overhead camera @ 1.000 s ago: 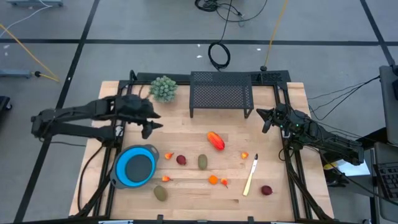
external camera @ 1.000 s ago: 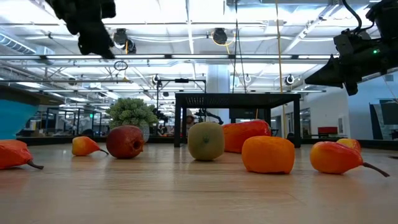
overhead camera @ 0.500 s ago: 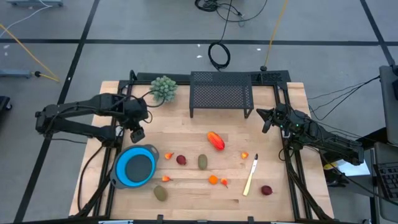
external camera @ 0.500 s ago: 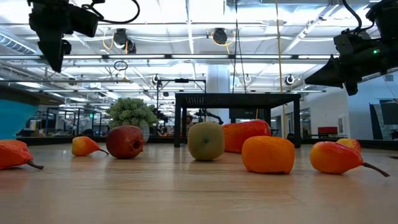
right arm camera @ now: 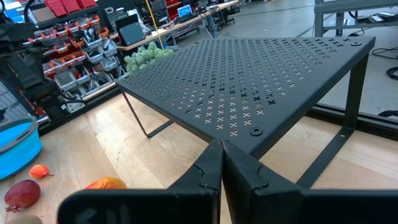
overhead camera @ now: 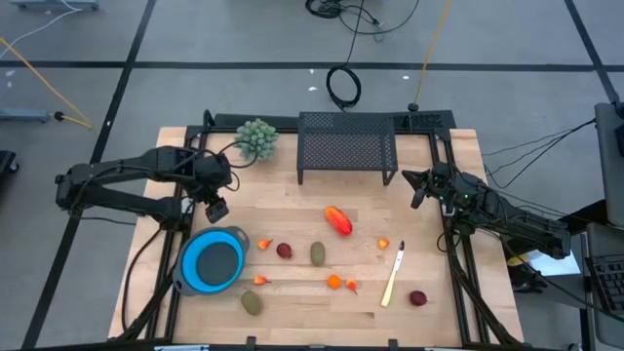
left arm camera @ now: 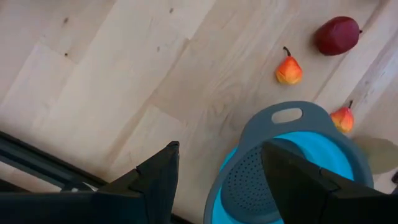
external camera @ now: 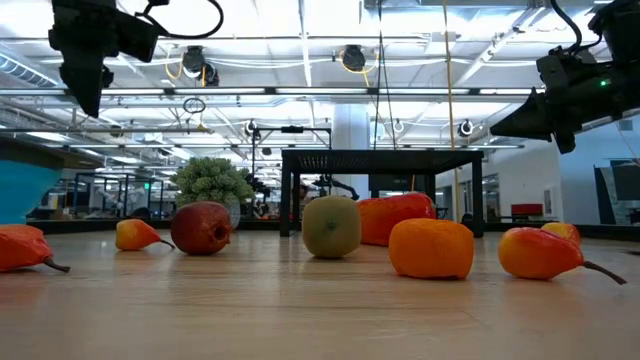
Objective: Pick & Place Fruit
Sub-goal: Put the blue strainer on the shelf
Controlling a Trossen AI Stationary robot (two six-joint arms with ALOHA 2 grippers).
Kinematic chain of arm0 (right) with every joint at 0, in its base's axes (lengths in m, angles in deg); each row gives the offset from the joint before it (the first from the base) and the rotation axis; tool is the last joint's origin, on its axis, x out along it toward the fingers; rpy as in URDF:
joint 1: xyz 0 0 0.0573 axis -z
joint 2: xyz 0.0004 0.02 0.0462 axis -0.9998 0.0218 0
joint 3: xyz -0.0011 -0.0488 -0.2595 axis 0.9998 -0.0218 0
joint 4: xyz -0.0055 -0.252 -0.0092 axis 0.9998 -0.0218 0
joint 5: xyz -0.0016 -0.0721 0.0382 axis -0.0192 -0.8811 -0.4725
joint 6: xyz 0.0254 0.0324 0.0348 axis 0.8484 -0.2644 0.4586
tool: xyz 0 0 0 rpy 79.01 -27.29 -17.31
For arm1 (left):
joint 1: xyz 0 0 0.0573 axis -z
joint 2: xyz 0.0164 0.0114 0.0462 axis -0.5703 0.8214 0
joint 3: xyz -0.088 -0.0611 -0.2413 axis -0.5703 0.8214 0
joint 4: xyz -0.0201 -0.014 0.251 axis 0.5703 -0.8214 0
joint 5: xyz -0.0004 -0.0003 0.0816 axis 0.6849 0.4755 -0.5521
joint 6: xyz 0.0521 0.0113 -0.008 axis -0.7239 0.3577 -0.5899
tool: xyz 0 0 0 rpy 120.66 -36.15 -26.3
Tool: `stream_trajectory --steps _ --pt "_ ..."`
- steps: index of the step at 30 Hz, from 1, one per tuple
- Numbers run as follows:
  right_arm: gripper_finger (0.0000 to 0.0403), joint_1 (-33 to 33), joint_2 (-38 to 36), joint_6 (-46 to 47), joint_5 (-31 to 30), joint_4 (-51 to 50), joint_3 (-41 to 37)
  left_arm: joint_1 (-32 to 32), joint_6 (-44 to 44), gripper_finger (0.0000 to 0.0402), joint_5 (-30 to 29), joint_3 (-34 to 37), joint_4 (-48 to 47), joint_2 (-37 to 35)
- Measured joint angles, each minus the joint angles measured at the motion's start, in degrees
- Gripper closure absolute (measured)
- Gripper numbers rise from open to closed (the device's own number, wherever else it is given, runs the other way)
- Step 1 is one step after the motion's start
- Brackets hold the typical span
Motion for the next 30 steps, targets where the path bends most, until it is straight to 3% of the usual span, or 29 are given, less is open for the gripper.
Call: stream_trajectory --steps 5,13,22,30 --pt "0.0403 0.0 0.0 0.01 0.01 0.0 0.0 0.0 0.49 0.0136 -0.64 0.0 -0.03 0.0" --pt "0.0403 0.0 0.0 0.0 -0.01 0.0 0.0 0.0 6.45 0.001 -6.81 0.02 -2.05 0.0" --pt "0.0403 0.0 0.0 -0.01 0.01 0.0 0.0 3.77 2.99 0.0062 -11.81 0.55 -3.06 -0.11" --pt "0.0403 0.0 0.0 -0.01 0.0 -0.02 0.0 9.96 1.82 0.008 -11.01 8.74 -4.04 -0.11"
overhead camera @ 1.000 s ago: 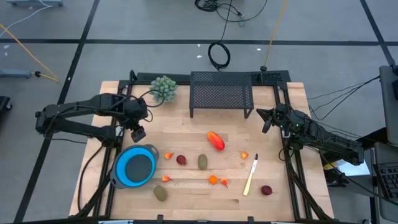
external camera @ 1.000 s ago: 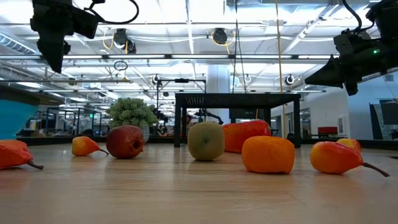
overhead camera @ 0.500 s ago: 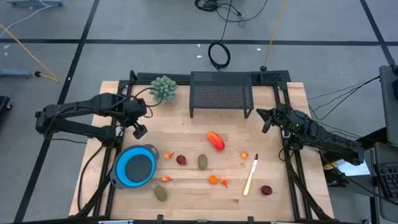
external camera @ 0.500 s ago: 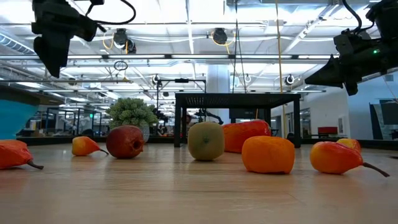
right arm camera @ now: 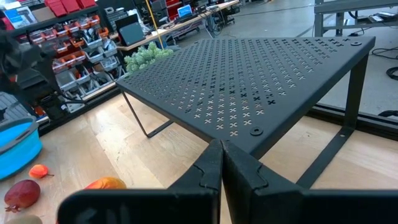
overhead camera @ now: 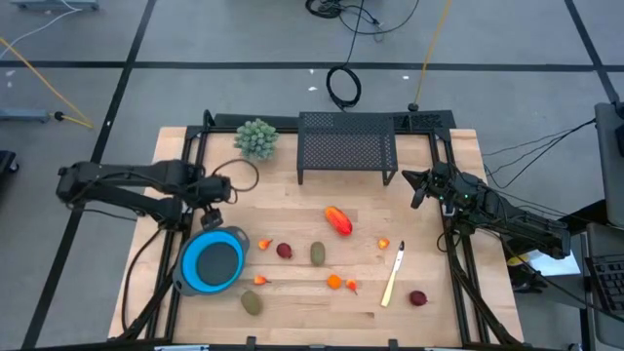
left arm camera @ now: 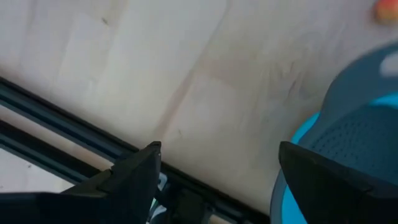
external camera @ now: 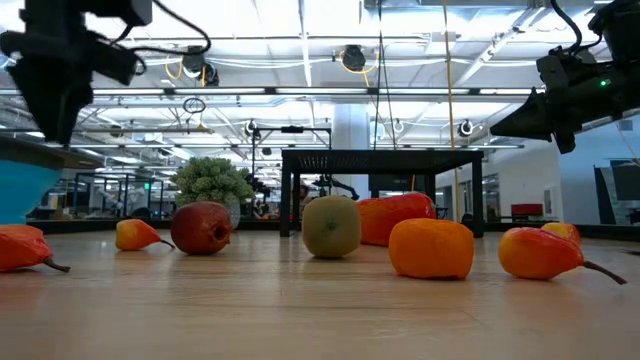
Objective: Pick & Place Fruit
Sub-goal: Put the blue strainer on the shelf
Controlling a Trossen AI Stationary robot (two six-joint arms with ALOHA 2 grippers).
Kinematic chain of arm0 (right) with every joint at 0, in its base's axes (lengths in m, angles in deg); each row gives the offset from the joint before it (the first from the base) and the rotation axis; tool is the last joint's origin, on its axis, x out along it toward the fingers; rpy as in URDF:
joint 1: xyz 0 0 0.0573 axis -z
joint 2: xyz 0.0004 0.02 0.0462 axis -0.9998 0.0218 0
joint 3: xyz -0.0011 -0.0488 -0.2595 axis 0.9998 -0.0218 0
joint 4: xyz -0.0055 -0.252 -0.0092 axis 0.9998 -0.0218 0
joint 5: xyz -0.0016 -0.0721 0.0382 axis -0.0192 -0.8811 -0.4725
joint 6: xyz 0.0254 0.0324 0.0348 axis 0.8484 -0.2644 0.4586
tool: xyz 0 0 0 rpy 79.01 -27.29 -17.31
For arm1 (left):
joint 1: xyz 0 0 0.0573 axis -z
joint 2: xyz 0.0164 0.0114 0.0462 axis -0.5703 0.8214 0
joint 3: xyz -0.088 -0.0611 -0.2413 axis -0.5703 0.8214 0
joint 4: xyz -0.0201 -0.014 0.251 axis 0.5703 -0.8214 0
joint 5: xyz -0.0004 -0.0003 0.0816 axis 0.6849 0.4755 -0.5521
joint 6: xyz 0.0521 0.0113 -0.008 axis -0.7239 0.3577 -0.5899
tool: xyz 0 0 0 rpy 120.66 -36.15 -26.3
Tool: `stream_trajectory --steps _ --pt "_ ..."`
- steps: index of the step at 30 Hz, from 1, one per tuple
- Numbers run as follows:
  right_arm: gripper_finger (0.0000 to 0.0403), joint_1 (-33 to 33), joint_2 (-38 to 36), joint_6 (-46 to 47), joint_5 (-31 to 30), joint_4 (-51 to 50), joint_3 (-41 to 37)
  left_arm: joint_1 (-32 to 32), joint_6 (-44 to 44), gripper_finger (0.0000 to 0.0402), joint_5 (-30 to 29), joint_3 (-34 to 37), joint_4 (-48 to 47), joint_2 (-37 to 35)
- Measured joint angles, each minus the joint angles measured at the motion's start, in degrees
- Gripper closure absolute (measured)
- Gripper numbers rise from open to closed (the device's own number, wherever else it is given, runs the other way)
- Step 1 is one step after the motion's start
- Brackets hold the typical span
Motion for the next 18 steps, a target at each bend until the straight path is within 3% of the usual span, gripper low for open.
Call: stream_trajectory --steps 6,13,18 --pt "0.0403 0.0 0.0 0.0 -0.01 0.0 0.0 3.36 0.96 0.0078 0.43 1.81 0.36 -0.07" --pt "0.0403 0.0 0.0 0.01 -0.01 -0.05 0.0 8.67 -6.06 0.0078 2.11 5.12 6.9 -0.04" --pt "0.0403 0.0 -0.02 0.0 -0.01 -0.17 0.0 9.98 -3.76 0.0078 1.81 8.16 9.82 0.02"
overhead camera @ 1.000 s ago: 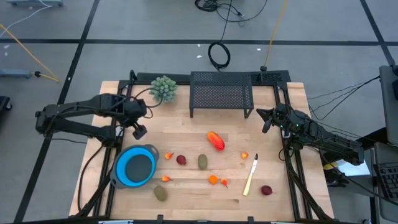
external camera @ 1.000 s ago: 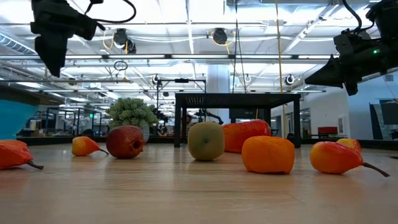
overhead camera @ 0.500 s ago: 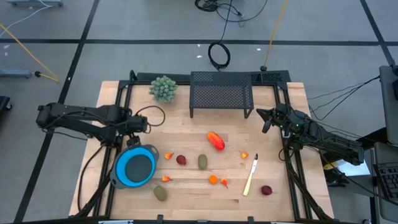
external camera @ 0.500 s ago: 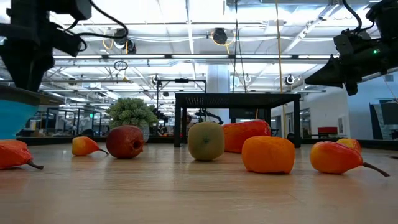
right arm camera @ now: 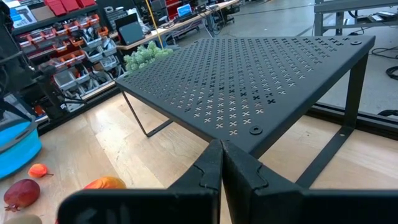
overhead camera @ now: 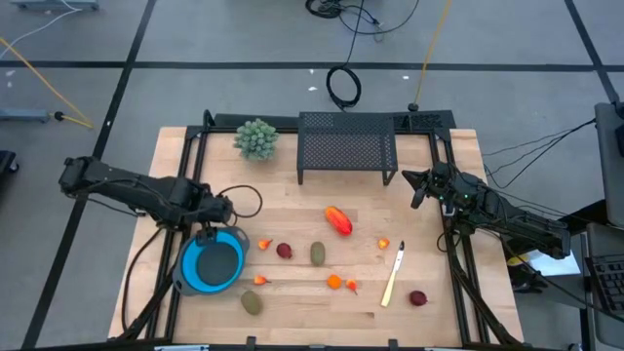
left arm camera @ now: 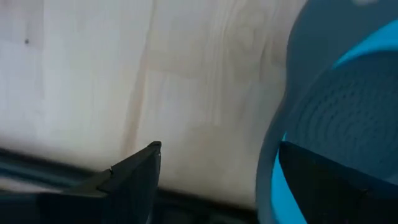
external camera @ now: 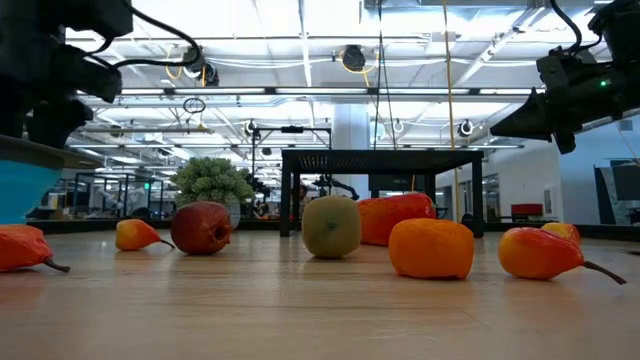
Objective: Pick & Place Fruit
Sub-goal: Put the blue strainer on the shelf
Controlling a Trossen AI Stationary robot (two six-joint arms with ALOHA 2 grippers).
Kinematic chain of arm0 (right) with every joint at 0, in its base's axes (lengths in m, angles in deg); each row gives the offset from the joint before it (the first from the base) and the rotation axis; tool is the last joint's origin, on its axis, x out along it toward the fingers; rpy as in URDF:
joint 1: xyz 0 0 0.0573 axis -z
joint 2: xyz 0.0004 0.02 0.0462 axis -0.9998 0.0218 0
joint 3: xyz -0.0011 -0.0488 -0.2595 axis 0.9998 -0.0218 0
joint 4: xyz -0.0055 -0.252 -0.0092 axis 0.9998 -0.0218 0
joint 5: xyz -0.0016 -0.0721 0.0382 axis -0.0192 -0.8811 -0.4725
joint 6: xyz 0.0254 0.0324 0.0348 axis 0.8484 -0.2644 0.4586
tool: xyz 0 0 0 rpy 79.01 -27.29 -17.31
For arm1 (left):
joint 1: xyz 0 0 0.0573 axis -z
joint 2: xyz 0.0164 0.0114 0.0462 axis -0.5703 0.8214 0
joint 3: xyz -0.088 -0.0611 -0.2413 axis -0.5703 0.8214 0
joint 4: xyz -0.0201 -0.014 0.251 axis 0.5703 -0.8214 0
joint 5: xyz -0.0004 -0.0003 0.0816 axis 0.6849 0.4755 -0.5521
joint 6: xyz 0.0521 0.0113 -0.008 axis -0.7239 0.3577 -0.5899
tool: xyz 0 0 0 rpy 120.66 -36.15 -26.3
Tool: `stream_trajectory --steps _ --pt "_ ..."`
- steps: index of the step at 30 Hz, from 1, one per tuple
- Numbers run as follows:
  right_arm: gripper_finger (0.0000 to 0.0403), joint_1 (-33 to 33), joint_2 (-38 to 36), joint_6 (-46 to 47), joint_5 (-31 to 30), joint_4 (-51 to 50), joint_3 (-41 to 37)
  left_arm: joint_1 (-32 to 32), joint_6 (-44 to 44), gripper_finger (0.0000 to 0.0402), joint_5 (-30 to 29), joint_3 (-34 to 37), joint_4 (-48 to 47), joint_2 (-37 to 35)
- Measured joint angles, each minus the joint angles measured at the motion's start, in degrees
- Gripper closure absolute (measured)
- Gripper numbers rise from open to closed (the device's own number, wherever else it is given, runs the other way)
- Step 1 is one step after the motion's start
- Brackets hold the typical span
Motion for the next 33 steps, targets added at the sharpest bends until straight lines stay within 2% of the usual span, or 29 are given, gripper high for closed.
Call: stream_trajectory --steps 5,11,16,22,31,33 --pt "0.0403 0.0 0.02 0.01 0.0 0.01 0.0 -0.01 -0.28 0.0078 1.25 1.15 2.07 -0.02" --pt "0.0403 0.0 0.0 0.0 0.0 0.0 0.0 0.04 -2.29 0.0078 9.1 5.22 7.14 0.83" --pt "0.0403 0.0 0.01 0.02 0.0 -0.02 0.0 0.04 -1.01 0.0095 8.76 5.26 7.46 3.13" --pt "0.0403 0.0 -0.01 0.0 0.0 -0.02 0.0 -0.01 -0.76 0.0187 9.68 5.26 9.25 5.78" --pt "0.0403 0.0 -0.01 0.01 0.0 -0.02 0.0 0.04 -0.19 0.0378 10.98 5.13 13.31 6.03" --pt "0.0403 0.0 0.02 0.01 0.0 -0.02 0.0 0.1 0.86 0.0388 11.53 5.13 12.92 6.01"
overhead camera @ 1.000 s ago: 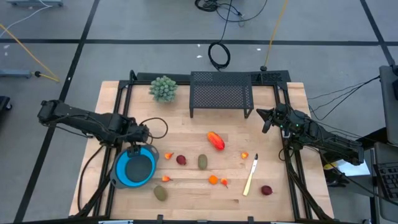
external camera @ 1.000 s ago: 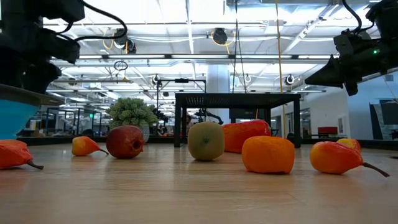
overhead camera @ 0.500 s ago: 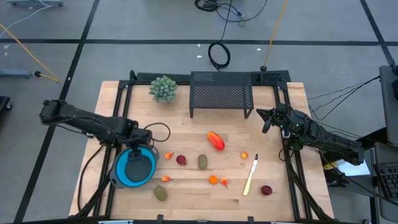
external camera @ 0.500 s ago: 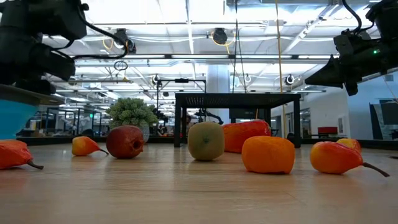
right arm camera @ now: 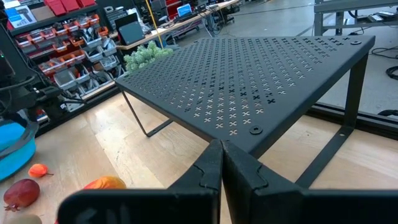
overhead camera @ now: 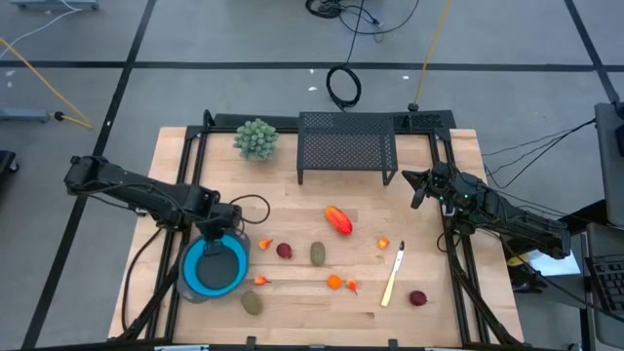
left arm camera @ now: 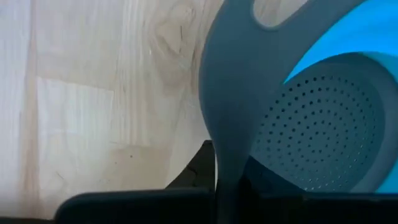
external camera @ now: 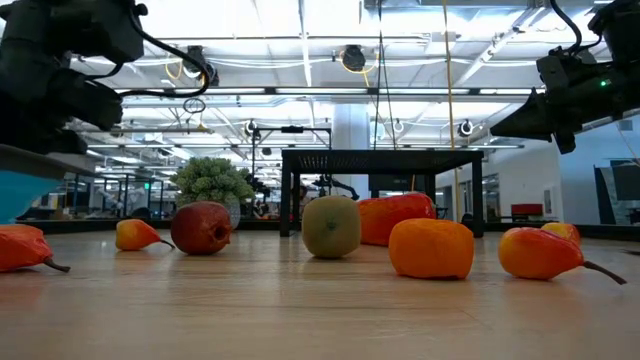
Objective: Pick & Place Fruit
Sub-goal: Put the blue strainer on the shelf
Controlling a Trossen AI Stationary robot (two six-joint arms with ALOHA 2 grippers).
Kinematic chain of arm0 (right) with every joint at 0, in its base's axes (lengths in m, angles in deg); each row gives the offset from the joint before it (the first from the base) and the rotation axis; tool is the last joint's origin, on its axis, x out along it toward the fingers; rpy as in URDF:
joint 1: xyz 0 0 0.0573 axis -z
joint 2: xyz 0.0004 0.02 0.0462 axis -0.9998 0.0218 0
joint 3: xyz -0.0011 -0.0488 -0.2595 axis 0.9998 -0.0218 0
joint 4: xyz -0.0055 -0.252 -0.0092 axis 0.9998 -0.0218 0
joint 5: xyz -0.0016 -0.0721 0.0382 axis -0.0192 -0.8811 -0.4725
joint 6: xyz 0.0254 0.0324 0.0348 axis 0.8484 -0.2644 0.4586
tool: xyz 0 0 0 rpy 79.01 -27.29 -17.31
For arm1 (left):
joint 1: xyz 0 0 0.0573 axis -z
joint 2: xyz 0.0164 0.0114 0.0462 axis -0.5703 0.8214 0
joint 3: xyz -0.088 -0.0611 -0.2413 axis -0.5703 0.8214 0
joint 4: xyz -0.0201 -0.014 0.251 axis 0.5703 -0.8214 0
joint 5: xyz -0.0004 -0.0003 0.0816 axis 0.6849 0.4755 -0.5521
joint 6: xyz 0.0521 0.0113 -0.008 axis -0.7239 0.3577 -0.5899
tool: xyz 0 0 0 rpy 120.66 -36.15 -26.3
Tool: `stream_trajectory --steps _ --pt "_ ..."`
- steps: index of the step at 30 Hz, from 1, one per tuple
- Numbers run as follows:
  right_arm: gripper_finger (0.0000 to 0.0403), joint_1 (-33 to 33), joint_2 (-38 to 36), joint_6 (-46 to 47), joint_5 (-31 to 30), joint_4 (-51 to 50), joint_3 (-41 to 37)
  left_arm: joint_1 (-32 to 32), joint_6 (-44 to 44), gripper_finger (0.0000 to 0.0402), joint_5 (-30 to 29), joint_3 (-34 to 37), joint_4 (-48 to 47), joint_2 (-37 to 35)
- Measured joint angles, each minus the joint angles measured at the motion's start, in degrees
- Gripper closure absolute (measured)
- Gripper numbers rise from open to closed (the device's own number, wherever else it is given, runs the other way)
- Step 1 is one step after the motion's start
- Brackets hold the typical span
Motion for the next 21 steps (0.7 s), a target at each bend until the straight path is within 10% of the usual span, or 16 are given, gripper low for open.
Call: stream_trajectory --steps 21 --pt "0.0403 0.0 0.0 -0.01 0.0 0.02 0.0 -0.26 9.38 0.0399 0.2 -20.58 -15.5 0.13"
